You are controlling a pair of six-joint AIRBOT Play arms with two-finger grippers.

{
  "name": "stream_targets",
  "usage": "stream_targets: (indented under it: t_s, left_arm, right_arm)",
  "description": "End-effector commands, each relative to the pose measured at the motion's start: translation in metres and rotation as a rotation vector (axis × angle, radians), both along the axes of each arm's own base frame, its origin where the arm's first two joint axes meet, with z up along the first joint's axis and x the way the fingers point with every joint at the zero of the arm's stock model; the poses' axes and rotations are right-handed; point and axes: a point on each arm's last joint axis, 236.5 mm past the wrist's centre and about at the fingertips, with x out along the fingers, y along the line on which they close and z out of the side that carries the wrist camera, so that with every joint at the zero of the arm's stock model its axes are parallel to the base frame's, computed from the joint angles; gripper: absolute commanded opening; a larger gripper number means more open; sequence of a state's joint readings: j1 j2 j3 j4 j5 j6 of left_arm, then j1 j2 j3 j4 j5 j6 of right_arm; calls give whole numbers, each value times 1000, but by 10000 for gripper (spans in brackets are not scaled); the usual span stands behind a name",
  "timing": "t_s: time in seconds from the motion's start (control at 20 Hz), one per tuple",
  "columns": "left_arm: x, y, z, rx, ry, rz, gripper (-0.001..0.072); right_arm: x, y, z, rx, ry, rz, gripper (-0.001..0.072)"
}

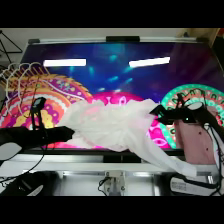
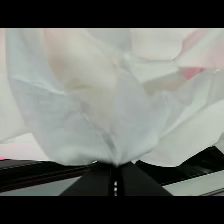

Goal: Fold the shirts.

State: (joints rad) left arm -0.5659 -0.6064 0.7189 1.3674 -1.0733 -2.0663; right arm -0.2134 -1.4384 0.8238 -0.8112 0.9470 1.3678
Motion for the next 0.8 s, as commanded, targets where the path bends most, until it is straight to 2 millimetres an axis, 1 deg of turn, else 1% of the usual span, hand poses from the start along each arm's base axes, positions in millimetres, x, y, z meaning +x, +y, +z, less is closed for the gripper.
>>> stream_targets:
  t_s: [0.0, 0.05, 0.1, 0.15, 0.2, 0.25, 0.3, 0.35, 0.4, 0.45, 0.5, 0.55, 0.6, 0.65, 0.7, 0.75]
  left_arm:
    - [5, 0, 6, -7, -31, 6, 51]
    - [13, 0, 15, -11, -71, 11, 51]
    - [25, 3, 33, -10, -137, 25, 51]
    - [39, 9, 55, -8, -210, 48, 51]
    - [55, 21, 83, -2, -296, 88, 51]
    - [71, 33, 113, -9, -378, 138, 51]
    - [89, 46, 151, -43, -474, 201, 51]
    - [105, 58, 194, -98, -586, 267, 51]
    - [117, 67, 240, -170, -705, 319, 51]
    - [124, 75, 296, -269, -852, 366, 51]
    - [124, 82, 349, -371, -995, 398, 50]
    - [115, 89, 404, -480, -1137, 418, 50]
    - [102, 93, 446, -557, -1242, 424, 50]
    - [87, 96, 478, -597, -1314, 416, 51]
    - [71, 97, 501, -607, -1364, 401, 51]
    - [58, 98, 515, -590, -1395, 382, 51]
  right_arm:
    - [-1, 17, -14, -6, 17, 32, 600]
    - [2, 25, -15, -14, 3, 46, 398]
    - [6, 31, -14, -23, -16, 53, 145]
    - [13, 36, -9, -21, -42, 60, 55]
    - [24, 40, 3, -9, -88, 81, 54]
    - [40, 45, 27, 18, -160, 110, 53]
    - [60, 45, 59, 34, -251, 120, 53]
    - [85, 40, 106, 41, -380, 106, 53]
    - [108, 31, 161, 36, -528, 83, 53]
    - [128, 16, 232, 10, -715, 48, 53]
    - [139, -2, 305, -38, -902, 5, 53]
    - [138, -26, 387, -127, -1106, -59, 53]
    - [123, -49, 462, -226, -1289, -130, 54]
    - [94, -69, 536, -337, -1468, -205, 53]
    - [55, -84, 596, -457, -1615, -263, 54]
    - [17, -91, 635, -564, -1707, -294, 54]
